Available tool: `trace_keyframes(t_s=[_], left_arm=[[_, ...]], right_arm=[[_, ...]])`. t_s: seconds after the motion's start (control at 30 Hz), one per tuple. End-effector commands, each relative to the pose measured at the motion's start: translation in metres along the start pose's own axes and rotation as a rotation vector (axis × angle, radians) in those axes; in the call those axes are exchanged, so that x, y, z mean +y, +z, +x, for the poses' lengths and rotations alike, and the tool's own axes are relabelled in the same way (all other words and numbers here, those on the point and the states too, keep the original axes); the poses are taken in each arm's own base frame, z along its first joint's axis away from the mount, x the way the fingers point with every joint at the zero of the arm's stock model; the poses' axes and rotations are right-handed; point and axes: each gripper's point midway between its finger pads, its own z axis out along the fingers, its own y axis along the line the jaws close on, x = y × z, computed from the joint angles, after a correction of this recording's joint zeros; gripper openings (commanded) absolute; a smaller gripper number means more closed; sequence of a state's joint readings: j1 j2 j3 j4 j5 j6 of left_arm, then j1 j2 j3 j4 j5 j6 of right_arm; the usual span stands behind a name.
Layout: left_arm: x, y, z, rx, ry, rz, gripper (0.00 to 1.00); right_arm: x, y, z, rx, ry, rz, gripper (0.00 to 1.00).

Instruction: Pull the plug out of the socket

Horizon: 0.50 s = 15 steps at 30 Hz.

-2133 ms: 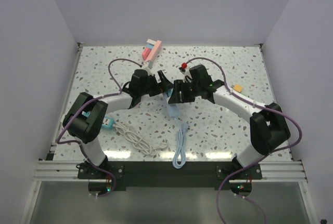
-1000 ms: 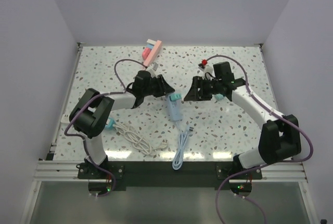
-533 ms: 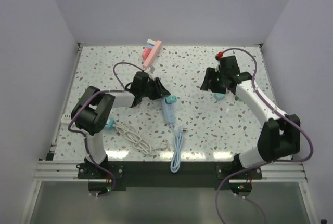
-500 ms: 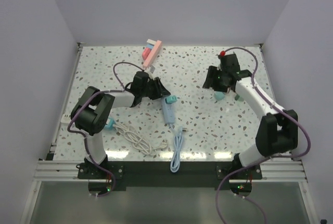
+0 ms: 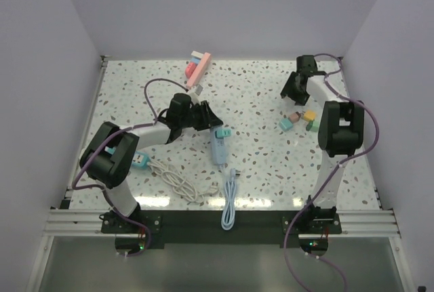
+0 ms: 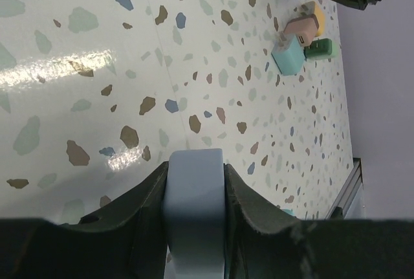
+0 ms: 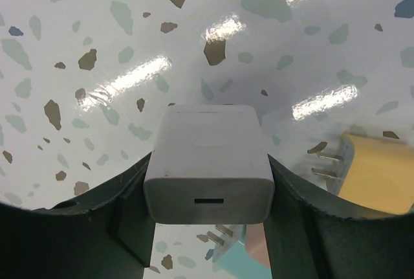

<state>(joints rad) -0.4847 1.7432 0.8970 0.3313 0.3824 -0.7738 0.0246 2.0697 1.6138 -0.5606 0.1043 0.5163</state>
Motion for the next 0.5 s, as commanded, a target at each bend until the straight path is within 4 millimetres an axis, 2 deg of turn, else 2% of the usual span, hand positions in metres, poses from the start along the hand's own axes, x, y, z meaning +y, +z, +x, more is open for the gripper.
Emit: trace_keyframes(t_s=[0.0,0.07,0.1,0.13,0.17,0.2,0.23,0.3,0.4,0.43,0.47], left_arm=[[-0.012,-0.007,0.006,0.021,0.049,0.044,0.0],[-0.013,-0.007,0.005,0.021,0.049,0.046,0.0],[-0.013,-0.006,0.005,0.023,0.051,0.049,0.0],[-0.013,-0.005,0.005,0.024,0.051,0.05,0.0],[-0.014,-0.004,0.004,0.025,0.049,0.051,0.0],[-0.015,-0.002,0.004,0.028,0.051,0.056,0.0],[-0.016,-0.001,0.004,0.028,0.052,0.06,0.0],[-0.017,0.002,0.002,0.032,0.051,0.067,0.0],[-0.018,0.006,0.0,0.035,0.052,0.075,0.0],[-0.019,0.007,0.0,0.035,0.053,0.077,0.0],[-0.019,0.008,-0.001,0.036,0.052,0.08,0.0]], right_arm=[[0.002,-0.024,-0.023,-0.063,0.017,-0.015,0.46],[0.004,-0.039,-0.028,-0.095,0.01,-0.039,0.6],[0.006,-0.057,-0.035,-0.13,0.001,-0.061,0.67],[0.005,-0.063,-0.031,-0.13,-0.006,-0.071,0.77],[0.004,-0.071,-0.032,-0.139,-0.014,-0.077,0.8],[0.004,-0.088,-0.033,-0.161,-0.022,-0.094,0.83],[0.004,-0.095,-0.034,-0.172,-0.026,-0.106,0.91],[0.004,-0.115,-0.034,-0.196,-0.043,-0.13,0.98],[0.01,-0.129,-0.021,-0.17,-0.085,-0.195,0.98],[0.026,-0.143,-0.011,-0.143,-0.113,-0.299,0.98],[0.036,-0.148,-0.001,-0.129,-0.153,-0.341,0.98]])
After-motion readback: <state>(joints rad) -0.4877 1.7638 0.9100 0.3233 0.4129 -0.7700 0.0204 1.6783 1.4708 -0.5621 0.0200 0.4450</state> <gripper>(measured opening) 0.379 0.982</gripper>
